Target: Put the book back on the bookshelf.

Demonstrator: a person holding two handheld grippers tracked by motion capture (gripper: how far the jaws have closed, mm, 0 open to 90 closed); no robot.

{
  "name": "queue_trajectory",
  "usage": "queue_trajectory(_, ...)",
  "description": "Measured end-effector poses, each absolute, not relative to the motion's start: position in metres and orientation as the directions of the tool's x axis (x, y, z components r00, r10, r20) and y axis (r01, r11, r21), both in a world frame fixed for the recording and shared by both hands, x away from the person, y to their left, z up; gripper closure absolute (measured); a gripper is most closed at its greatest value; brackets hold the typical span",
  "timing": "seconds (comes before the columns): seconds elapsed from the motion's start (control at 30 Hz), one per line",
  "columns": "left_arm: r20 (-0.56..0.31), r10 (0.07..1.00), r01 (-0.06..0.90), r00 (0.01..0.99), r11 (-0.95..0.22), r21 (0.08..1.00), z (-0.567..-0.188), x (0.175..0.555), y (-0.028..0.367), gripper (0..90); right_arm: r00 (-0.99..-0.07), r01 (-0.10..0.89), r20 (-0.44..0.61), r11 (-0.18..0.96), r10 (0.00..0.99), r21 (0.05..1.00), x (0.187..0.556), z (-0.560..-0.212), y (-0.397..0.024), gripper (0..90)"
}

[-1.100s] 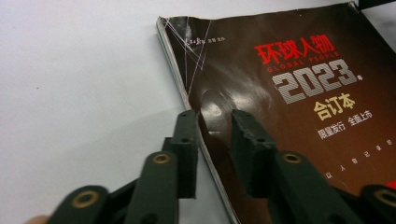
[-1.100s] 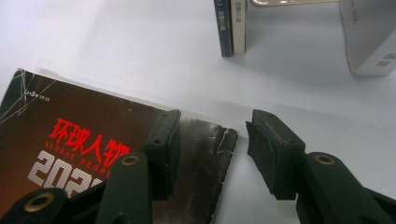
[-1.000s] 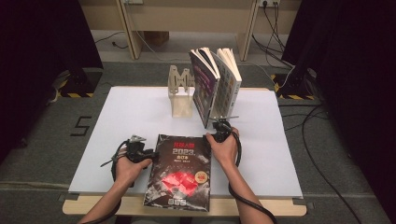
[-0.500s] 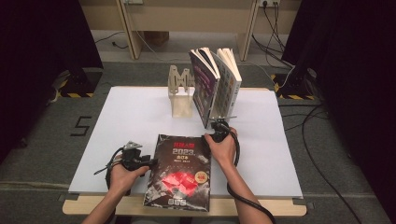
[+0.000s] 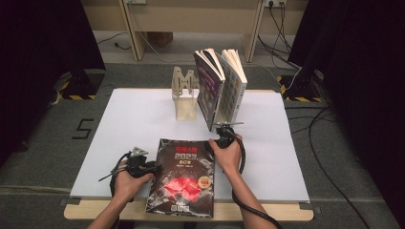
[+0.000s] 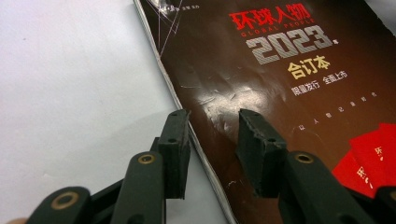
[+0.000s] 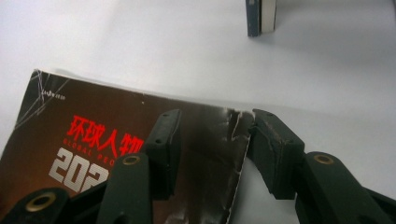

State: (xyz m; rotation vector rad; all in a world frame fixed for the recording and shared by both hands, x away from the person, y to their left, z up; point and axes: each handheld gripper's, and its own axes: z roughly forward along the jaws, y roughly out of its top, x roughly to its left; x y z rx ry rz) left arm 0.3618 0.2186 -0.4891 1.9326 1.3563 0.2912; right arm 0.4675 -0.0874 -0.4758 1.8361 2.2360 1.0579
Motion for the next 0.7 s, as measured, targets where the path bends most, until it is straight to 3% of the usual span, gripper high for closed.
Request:
queue_trajectory(0.5,-0.216,0.885,0.712,0.411,-0.164,0.683,-0.489,0.361,0.218,64.0,-0.334,0.864,0.387,0.115,0.859,0.491,0.447,-0.473,-0.079,62.6)
queue_trajectory(0.7,-0.216,0.885,0.710,0.413,-0.165,0.684,-0.489,0.361,0.218,64.0,-0.366,0.860,0.397,0.143,0.842,0.490,0.447,-0.468,-0.079,75.2)
